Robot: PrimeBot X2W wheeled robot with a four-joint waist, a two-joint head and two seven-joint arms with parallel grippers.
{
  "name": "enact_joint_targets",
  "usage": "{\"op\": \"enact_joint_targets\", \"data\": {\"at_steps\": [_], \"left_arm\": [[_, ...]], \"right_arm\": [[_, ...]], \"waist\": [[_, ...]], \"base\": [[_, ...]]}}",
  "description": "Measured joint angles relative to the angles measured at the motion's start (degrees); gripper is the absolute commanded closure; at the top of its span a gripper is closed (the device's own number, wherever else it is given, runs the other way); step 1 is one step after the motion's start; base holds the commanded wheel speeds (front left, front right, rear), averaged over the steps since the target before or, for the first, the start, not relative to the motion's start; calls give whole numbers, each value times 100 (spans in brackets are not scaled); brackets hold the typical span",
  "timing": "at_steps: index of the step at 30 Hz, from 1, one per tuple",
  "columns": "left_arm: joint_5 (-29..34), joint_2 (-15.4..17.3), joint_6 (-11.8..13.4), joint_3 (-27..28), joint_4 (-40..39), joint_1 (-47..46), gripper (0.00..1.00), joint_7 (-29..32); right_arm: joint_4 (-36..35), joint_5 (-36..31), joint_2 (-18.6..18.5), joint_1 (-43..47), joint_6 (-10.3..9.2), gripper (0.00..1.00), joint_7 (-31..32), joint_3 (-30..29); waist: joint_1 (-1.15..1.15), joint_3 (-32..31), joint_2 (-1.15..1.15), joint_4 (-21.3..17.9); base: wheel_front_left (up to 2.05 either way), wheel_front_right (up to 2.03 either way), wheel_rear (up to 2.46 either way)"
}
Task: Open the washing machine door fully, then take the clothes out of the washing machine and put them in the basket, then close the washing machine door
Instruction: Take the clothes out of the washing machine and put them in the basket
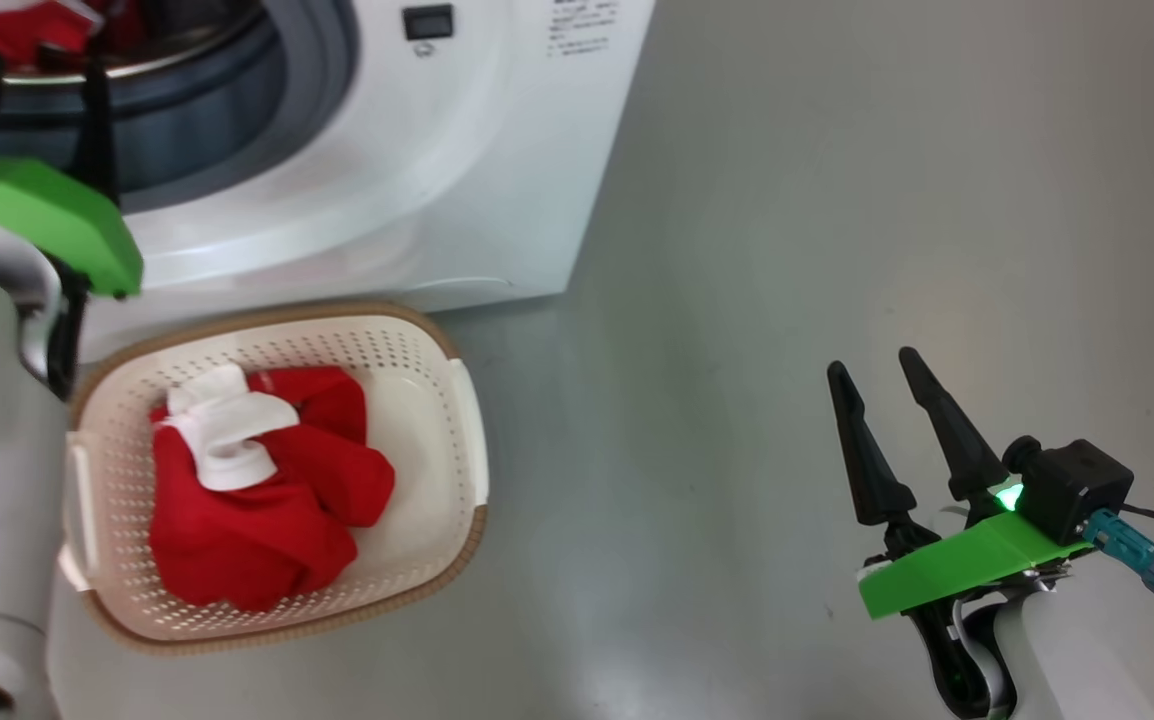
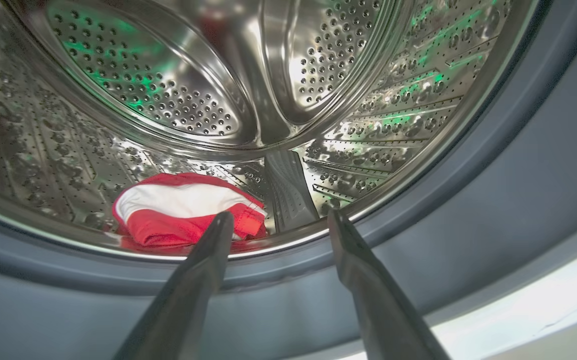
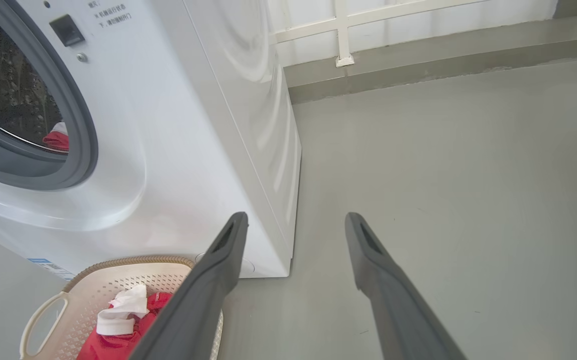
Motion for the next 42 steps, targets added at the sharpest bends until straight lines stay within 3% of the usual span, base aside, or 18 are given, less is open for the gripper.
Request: {"op": "enact_joint_targets", "data": {"at_steps": [15, 42], "left_arm": [[249, 460, 0, -360, 1025, -1183, 0, 461], [254, 1085, 121, -641, 1237, -1900, 0, 1027]], "right_arm": [[-75, 193, 3, -132, 0, 0, 0, 332], [-211, 407, 7, -361, 0, 0, 0, 555]], "waist": [[0, 446, 0, -445], [0, 1108, 0, -835]], "base": [[0, 0, 0], [0, 0, 0]]}}
